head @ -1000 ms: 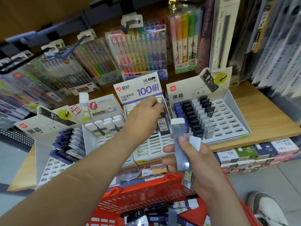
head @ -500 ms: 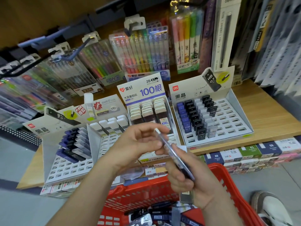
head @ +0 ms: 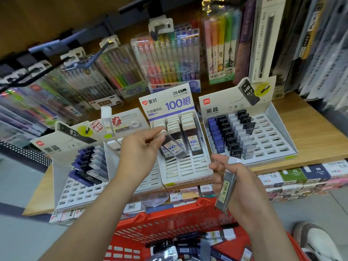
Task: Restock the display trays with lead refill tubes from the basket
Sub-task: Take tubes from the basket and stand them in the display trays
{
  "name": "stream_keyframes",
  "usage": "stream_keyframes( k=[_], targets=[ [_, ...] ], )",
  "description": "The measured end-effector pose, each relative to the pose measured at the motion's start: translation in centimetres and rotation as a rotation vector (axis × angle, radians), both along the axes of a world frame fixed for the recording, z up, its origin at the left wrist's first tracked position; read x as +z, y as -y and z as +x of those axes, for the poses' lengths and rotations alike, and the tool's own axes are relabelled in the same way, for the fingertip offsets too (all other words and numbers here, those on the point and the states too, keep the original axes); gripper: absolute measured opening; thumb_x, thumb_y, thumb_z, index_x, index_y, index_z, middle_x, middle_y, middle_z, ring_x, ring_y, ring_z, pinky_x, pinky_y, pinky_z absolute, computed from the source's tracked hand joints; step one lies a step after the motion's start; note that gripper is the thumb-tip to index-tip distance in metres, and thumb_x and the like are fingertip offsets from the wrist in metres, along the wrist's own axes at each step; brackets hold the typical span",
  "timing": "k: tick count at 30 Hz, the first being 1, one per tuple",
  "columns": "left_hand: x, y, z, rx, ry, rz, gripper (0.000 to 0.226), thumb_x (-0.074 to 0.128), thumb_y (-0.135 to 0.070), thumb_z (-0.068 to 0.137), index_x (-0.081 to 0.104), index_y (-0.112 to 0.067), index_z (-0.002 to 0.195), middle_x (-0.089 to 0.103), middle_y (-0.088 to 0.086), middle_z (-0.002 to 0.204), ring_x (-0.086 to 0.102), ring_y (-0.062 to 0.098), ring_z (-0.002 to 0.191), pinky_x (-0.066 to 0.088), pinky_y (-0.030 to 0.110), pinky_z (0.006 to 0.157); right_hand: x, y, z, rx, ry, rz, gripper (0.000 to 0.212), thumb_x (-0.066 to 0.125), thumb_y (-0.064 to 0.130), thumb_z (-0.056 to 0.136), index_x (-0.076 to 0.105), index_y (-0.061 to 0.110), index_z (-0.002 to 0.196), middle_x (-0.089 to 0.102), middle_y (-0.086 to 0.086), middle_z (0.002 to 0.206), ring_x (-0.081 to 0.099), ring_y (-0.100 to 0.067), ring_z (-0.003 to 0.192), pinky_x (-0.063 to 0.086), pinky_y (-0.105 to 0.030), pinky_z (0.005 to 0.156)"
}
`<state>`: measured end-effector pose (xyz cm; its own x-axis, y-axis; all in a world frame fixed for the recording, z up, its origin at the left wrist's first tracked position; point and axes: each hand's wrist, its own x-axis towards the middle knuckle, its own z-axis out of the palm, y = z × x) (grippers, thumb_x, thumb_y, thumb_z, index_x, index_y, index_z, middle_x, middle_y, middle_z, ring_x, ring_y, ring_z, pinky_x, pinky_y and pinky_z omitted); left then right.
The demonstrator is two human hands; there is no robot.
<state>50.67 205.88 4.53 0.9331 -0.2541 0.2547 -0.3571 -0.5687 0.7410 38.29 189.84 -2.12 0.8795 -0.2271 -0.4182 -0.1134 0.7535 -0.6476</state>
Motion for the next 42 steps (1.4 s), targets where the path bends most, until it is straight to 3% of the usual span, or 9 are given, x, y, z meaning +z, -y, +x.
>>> stream_keyframes(
  k=[6,10,19,23,26,30,37,39,42],
  targets=[
    [-1.3,0.7,0.6,-0.045,0.138,0.166,0.021,0.068,-0.011,0.086,0.074,-0.014,0.106,0.064,-0.015,0.095,0.061,0.003,0.094,0.039,0.002,0.085,0.3,-0.4,-0.1,0.041,0.051,0.026,0.029,0.039,0.027,0.104,0.064,0.024,0.120,0.068,-0.012,0.089,0.059,-0.020,0.061,0.050,-0.034,0.058],
    [-1.3,1.0,0.9,-0.093,0.173,0.197,0.020,0.068,-0.010,0.086,0.074,-0.015,0.105,0.064,-0.016,0.093,0.057,-0.005,0.090,0.036,-0.002,0.081,0.5,-0.3,-0.1,0.050,0.036,0.029,0.030,0.039,0.027,0.104,0.063,0.025,0.122,0.066,-0.012,0.086,0.047,-0.015,0.053,0.037,-0.027,0.049],
    [-1.5,2.0,0.8,-0.243,0.281,0.315,0.022,0.068,-0.012,0.086,0.073,-0.016,0.107,0.073,-0.001,0.101,0.065,0.013,0.094,0.048,0.024,0.088,0.1,-0.5,-0.1,0.045,0.018,0.042,0.035,0.037,0.017,0.102,0.066,0.012,0.121,0.058,-0.007,0.081,0.046,-0.013,0.055,0.040,-0.026,0.050],
    [-2.3,1.8,0.9,-0.226,0.294,0.342,0.021,0.068,-0.009,0.086,0.074,-0.013,0.105,0.073,0.001,0.098,0.065,0.017,0.091,0.050,0.026,0.084,0.5,-0.8,-0.2,0.123,0.069,0.068,0.032,0.046,0.039,0.098,0.065,0.031,0.123,0.062,-0.012,0.088,0.059,-0.023,0.067,0.055,-0.043,0.068],
    [-2.6,1.9,1.1,-0.157,0.337,0.353,0.023,0.071,-0.010,0.084,0.073,-0.013,0.106,0.067,0.002,0.093,0.062,0.019,0.087,0.050,0.027,0.079,0.8,-0.9,-0.3,0.166,0.055,-0.005,0.032,0.044,0.050,0.094,0.061,0.045,0.122,0.061,-0.011,0.083,0.046,-0.017,0.051,0.043,-0.029,0.048],
    [-2.3,2.8,1.4,-0.121,0.326,0.360,0.021,0.071,-0.014,0.083,0.070,-0.016,0.104,0.066,0.001,0.093,0.058,0.018,0.084,0.049,0.029,0.077,0.5,-1.0,-0.3,0.123,-0.026,-0.053,0.031,0.039,0.045,0.102,0.061,0.030,0.118,0.055,-0.007,0.075,0.031,-0.012,0.048,0.023,-0.022,0.041],
    [-3.1,2.8,2.1,-0.041,0.457,0.454,0.023,0.073,-0.006,0.080,0.072,-0.011,0.102,0.057,0.008,0.105,0.056,0.028,0.098,0.049,0.036,0.084,-0.2,-1.3,-0.2,0.157,0.064,0.114,0.025,0.055,0.022,0.094,0.076,0.010,0.101,0.060,-0.014,0.082,0.047,-0.014,0.056,0.039,-0.022,0.044],
    [-2.5,2.8,1.3,-0.040,0.378,0.428,0.023,0.068,-0.010,0.085,0.072,-0.016,0.107,0.056,0.002,0.108,0.054,0.017,0.098,0.047,0.027,0.087,-0.3,-1.3,-0.3,0.162,0.081,0.122,0.029,0.060,0.021,0.087,0.071,0.001,0.106,0.067,-0.019,0.087,0.057,-0.017,0.062,0.048,-0.023,0.047],
    [-0.7,2.9,-1.8,-0.205,-0.242,0.176,0.019,0.060,-0.022,0.093,0.071,-0.022,0.109,0.067,-0.013,0.100,0.061,0.002,0.088,0.047,0.015,0.076,-0.1,-1.4,-0.4,0.182,0.086,0.045,0.032,0.059,0.024,0.085,0.073,-0.002,0.096,0.071,-0.026,0.092,0.066,-0.020,0.065,0.053,-0.023,0.050]
  ],
)
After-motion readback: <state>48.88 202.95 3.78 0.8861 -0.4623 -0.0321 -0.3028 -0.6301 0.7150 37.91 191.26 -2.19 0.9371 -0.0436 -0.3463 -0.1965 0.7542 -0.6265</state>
